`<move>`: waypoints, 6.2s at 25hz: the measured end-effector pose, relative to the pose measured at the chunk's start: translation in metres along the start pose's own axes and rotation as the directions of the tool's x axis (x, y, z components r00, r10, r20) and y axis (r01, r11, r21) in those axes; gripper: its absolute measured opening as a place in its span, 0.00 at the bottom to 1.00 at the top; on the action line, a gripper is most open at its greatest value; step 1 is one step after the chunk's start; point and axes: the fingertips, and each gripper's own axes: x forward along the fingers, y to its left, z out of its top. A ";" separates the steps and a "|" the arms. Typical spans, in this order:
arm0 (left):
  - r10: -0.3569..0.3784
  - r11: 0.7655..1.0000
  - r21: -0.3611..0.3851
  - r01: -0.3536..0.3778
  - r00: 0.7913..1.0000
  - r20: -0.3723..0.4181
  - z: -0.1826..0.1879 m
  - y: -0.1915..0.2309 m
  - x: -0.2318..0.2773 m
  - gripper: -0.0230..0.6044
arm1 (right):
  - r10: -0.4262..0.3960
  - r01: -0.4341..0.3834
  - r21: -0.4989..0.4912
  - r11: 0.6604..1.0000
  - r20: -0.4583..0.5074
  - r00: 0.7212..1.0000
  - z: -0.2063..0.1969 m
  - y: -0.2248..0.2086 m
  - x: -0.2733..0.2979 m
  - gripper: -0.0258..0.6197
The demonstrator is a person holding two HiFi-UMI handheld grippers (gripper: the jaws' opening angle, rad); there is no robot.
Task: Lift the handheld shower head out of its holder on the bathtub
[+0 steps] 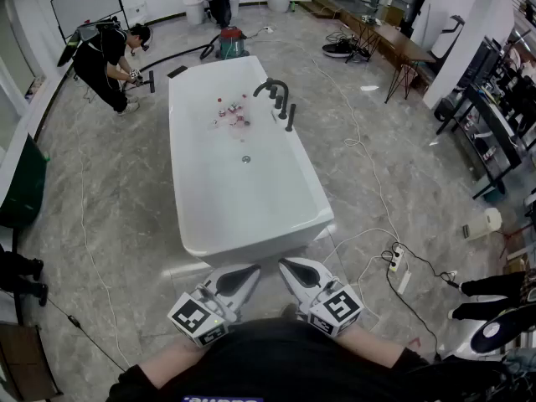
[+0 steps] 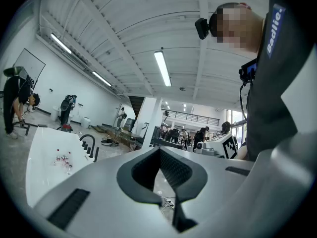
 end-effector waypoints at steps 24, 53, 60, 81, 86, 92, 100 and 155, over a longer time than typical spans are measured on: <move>0.073 0.997 0.026 -0.074 0.996 0.049 0.007 -0.005 0.054 0.04 | 0.030 -0.032 0.050 0.998 0.035 0.999 0.002 -0.076 -0.016 0.04; -0.049 0.999 0.014 0.049 0.999 0.023 0.065 0.235 0.112 0.04 | -0.102 0.101 0.047 0.994 0.008 0.995 0.048 -0.207 0.204 0.04; 0.031 0.999 0.026 -0.032 0.999 0.032 0.077 0.245 0.150 0.04 | -0.032 0.032 0.035 0.999 0.003 0.999 0.061 -0.254 0.214 0.04; 0.205 0.978 0.016 -0.206 0.977 0.061 0.085 0.275 0.247 0.04 | 0.035 -0.041 -0.054 0.998 -0.111 0.993 0.060 -0.438 0.256 0.09; 0.247 0.969 0.012 -0.249 0.967 0.061 0.083 0.283 0.250 0.04 | 0.011 -0.026 -0.102 0.994 -0.145 0.989 0.048 -0.476 0.274 0.16; 0.272 0.962 0.002 -0.272 0.961 0.041 0.081 0.290 0.252 0.04 | -0.019 -0.003 -0.118 0.993 -0.190 0.982 0.033 -0.524 0.302 0.26; 0.289 0.957 -0.016 -0.289 0.957 0.033 0.078 0.308 0.268 0.04 | -0.086 0.072 -0.074 0.995 -0.208 0.974 0.014 -0.603 0.337 0.32; 0.437 0.879 -0.152 -0.453 0.891 -0.126 -0.016 0.368 0.263 0.04 | -0.331 0.311 -0.129 0.942 -0.519 0.788 -0.169 -0.826 0.482 0.25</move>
